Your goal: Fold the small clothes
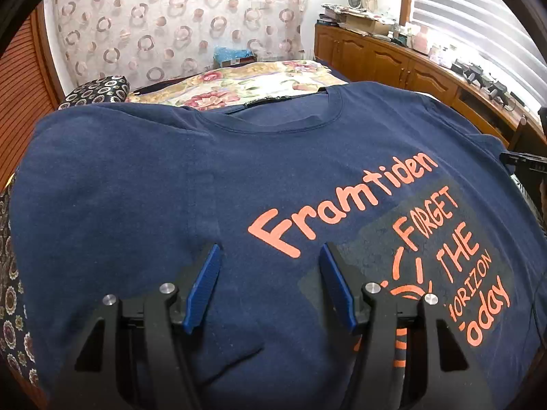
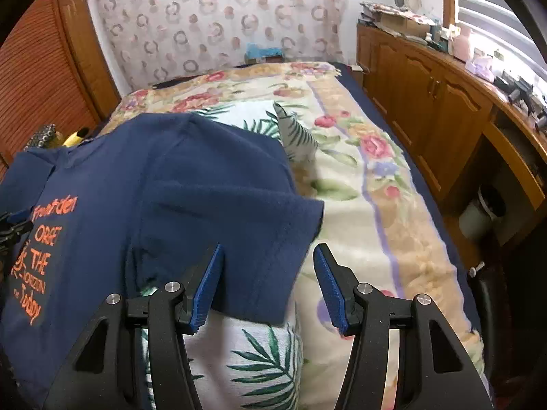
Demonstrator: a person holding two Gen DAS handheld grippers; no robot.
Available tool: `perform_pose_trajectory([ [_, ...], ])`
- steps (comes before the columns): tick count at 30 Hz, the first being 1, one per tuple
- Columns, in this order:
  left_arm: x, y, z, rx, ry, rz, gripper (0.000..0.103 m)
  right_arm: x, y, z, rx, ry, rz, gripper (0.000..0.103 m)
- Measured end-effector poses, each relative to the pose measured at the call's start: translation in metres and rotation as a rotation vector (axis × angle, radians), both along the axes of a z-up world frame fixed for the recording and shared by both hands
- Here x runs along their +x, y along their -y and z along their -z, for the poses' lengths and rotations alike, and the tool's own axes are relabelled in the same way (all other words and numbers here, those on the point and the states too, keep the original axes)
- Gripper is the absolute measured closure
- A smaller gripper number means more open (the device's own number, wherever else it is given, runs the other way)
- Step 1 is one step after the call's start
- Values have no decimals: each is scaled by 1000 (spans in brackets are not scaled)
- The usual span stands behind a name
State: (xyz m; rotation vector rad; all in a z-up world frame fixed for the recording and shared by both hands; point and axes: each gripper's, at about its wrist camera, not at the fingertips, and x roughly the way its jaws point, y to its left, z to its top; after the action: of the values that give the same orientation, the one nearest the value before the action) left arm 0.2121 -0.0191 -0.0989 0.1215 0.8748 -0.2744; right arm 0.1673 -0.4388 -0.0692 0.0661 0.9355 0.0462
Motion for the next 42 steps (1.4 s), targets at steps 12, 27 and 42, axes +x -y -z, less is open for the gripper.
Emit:
perform_pose_trajectory([
  [12,3,7,1,3,-4,13,36,-3,-9,0,-28,-2,-47,78],
  [27,4,6,2,8,-5,-3,29,1,-64,-66,-87,184,-199,101],
  [42,4,3,2,6,-6,2,28,9,-169,-13,-25,43,-417,101],
])
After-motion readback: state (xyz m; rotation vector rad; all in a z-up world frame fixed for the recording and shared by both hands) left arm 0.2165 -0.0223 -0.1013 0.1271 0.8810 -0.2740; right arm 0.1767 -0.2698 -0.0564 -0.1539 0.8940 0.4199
